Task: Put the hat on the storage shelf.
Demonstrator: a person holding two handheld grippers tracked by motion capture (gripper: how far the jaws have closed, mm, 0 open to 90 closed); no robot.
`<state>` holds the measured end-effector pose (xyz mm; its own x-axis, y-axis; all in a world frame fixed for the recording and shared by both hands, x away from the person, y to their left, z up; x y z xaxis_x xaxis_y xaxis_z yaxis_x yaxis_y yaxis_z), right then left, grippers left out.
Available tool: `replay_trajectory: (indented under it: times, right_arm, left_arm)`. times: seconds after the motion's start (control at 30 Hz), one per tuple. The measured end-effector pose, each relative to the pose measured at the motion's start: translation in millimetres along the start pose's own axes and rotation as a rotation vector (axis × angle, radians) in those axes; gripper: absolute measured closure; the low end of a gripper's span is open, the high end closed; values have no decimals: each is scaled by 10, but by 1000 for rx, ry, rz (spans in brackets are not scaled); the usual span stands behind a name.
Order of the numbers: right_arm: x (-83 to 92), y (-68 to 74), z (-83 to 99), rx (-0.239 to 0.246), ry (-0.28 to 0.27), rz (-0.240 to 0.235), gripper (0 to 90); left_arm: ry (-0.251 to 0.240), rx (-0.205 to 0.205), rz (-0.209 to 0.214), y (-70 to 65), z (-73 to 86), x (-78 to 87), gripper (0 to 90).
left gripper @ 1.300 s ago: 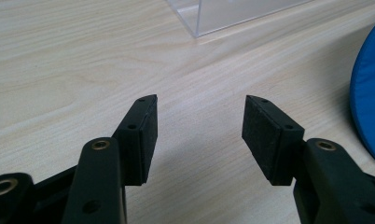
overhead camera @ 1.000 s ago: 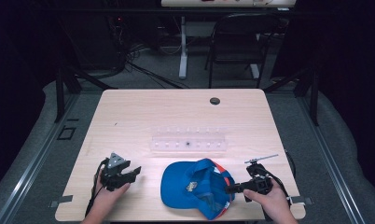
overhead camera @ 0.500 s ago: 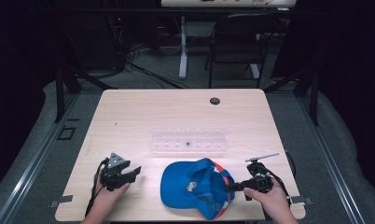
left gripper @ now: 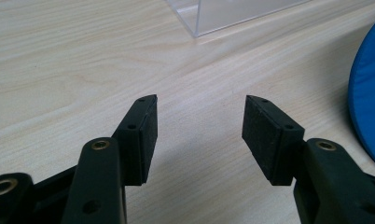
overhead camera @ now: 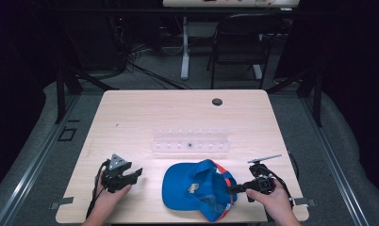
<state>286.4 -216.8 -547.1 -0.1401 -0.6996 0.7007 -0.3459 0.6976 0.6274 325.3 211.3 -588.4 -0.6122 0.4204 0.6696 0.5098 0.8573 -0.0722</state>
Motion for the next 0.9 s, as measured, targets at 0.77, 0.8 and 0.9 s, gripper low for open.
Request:
replay_trajectory:
  times: [0.77,0.8,0.9]
  right_arm:
    - [124,103,-144,-135,14,13,781]
    - [124,103,-144,-135,14,13,781]
    - [147,149,-190,-151,9,27,782]
  left_arm:
    - [3,1,2,3,2,-2,458]
    - [2,2,2,3,2,-2,458]
    - [3,3,2,4,3,-2,458]
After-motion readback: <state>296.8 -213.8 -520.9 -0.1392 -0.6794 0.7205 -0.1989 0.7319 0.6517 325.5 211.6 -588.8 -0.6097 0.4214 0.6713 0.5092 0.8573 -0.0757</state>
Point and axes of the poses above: each handheld gripper's, and its own axes: x roughly backward along the jaws, z roughly out of its underside, y roughly to its left, the point moved 3 cm from there along -x, roughly forward along the jaws, and after that the axes turned 1 degree about z, right-handed, at the moved point
